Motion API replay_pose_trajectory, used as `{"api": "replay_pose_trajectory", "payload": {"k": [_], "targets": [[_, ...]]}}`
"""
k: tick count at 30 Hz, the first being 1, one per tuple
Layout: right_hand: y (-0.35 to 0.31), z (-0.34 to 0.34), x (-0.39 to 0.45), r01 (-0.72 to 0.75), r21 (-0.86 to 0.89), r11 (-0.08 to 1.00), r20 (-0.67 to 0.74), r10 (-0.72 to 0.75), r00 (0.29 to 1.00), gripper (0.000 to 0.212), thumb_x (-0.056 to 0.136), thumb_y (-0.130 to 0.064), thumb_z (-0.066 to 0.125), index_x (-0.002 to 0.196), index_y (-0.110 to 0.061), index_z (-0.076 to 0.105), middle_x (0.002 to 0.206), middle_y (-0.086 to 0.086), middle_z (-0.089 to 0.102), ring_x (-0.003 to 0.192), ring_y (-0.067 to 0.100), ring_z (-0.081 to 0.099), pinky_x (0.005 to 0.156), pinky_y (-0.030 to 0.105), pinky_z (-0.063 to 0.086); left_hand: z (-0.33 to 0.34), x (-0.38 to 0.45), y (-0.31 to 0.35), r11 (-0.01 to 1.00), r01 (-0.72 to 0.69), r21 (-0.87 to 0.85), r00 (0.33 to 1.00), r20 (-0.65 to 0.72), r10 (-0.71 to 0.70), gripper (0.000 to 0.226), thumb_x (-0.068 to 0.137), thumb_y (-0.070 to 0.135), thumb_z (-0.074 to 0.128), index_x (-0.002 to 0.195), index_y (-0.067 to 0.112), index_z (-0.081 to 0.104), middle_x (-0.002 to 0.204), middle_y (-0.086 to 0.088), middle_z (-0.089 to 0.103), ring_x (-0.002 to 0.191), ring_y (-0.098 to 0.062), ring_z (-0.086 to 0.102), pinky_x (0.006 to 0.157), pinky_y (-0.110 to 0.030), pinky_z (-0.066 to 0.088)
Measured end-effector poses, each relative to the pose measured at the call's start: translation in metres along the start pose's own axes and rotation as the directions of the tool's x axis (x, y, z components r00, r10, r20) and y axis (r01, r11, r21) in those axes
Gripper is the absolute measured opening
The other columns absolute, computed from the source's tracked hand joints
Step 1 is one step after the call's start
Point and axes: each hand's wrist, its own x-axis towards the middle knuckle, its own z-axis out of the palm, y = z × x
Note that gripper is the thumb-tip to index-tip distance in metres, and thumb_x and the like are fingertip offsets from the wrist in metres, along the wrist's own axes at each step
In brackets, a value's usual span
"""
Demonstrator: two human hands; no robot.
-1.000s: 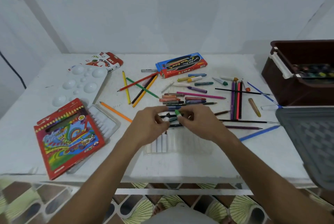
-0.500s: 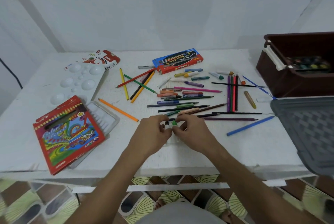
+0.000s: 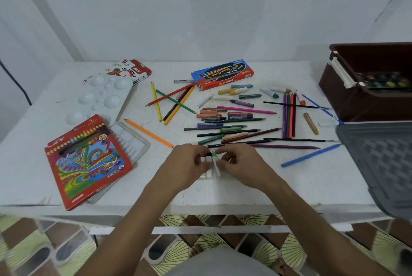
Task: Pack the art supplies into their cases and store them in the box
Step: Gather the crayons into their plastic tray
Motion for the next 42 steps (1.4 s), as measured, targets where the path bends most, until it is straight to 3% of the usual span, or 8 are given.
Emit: {"api": "replay_pose_trajectory", "payload": {"k": [3,8,14,23,29,33,38,42], "targets": [[0.000,0.001,0.000,0.020,0.005,1.000,0.053,-0.020,0.998,0.036,0.088,-0.024,0.064,0.124,-0.022,0.061,0.098,-0.006,0.068,0.083,0.005,0.061,0.074,0.016,0.048,-0.003,0.001,-0.002,1.000,-0.019,0.008,0.999,0.043,0.019,0.029,0.087,0.033,0.064,0.116,0.027,0.065,0.083,-0.001,0.060,0.074,-0.014,0.056,0.064,-0.024,0.042],[0.001,0.006,0.000,0.077,-0.130,0.988,0.005,-0.077,0.997,0.032,0.089,-0.026,0.062,0.121,-0.022,0.064,0.098,-0.006,0.060,0.073,0.001,0.050,0.065,0.005,0.034,-0.003,0.004,-0.007,0.998,-0.043,0.036,0.997,0.059,0.041,0.036,0.086,0.032,0.067,0.122,0.031,0.062,0.087,-0.002,0.059,0.078,-0.015,0.056,0.069,-0.027,0.044],[-0.002,0.006,-0.001,0.100,-0.193,0.976,0.004,-0.101,0.995,0.035,0.088,-0.037,0.062,0.120,-0.022,0.064,0.106,-0.003,0.053,0.083,0.007,0.044,0.074,0.021,0.036,0.001,0.006,-0.009,0.991,-0.075,0.111,0.997,0.043,0.071,0.039,0.087,0.041,0.063,0.125,0.031,0.061,0.083,0.002,0.052,0.072,-0.011,0.052,0.066,-0.027,0.046],[-0.001,0.009,0.007,0.052,-0.268,0.962,-0.002,-0.054,0.999,0.034,0.084,-0.029,0.069,0.116,-0.021,0.063,0.104,-0.008,0.050,0.085,0.007,0.042,0.076,0.021,0.035,0.002,0.010,-0.016,0.979,-0.094,0.181,0.994,0.072,0.083,0.040,0.085,0.044,0.063,0.123,0.032,0.062,0.085,0.001,0.047,0.076,-0.014,0.046,0.065,-0.027,0.038],[0.005,0.009,0.002,0.151,-0.244,0.958,0.004,-0.155,0.988,0.035,0.087,-0.028,0.065,0.121,-0.021,0.063,0.099,-0.008,0.048,0.085,0.007,0.043,0.075,0.016,0.034,0.000,0.010,-0.019,0.983,-0.128,0.130,0.990,0.076,0.119,0.031,0.084,0.046,0.063,0.111,0.031,0.067,0.083,0.004,0.050,0.076,-0.013,0.050,0.063,-0.028,0.041],[0.009,0.004,0.001,0.174,-0.252,0.952,0.055,-0.166,0.985,0.039,0.089,-0.036,0.061,0.126,-0.026,0.059,0.100,-0.007,0.046,0.081,0.002,0.040,0.070,0.015,0.032,-0.001,0.011,-0.019,0.988,-0.120,0.098,0.990,0.085,0.111,0.035,0.083,0.043,0.065,0.115,0.030,0.064,0.088,0.005,0.052,0.075,-0.009,0.048,0.064,-0.024,0.037],[0.008,-0.007,0.001,0.189,-0.207,0.960,0.082,-0.176,0.981,0.037,0.086,-0.036,0.064,0.123,-0.028,0.060,0.101,-0.009,0.050,0.076,0.000,0.041,0.070,0.015,0.036,-0.016,0.020,-0.017,0.997,-0.053,0.055,0.987,0.157,0.044,0.037,0.083,0.048,0.065,0.115,0.031,0.063,0.090,0.006,0.058,0.078,-0.008,0.055,0.069,-0.023,0.047],[0.004,-0.039,0.019,0.185,-0.180,0.966,-0.004,-0.188,0.982,0.028,0.087,-0.032,0.064,0.114,-0.024,0.064,0.098,-0.010,0.057,0.077,-0.001,0.049,0.064,0.009,0.038,-0.035,0.055,-0.012,0.994,-0.067,0.082,0.995,0.077,0.061,0.035,0.087,0.043,0.063,0.117,0.025,0.063,0.091,0.008,0.058,0.079,-0.005,0.053,0.064,-0.016,0.039]]}}
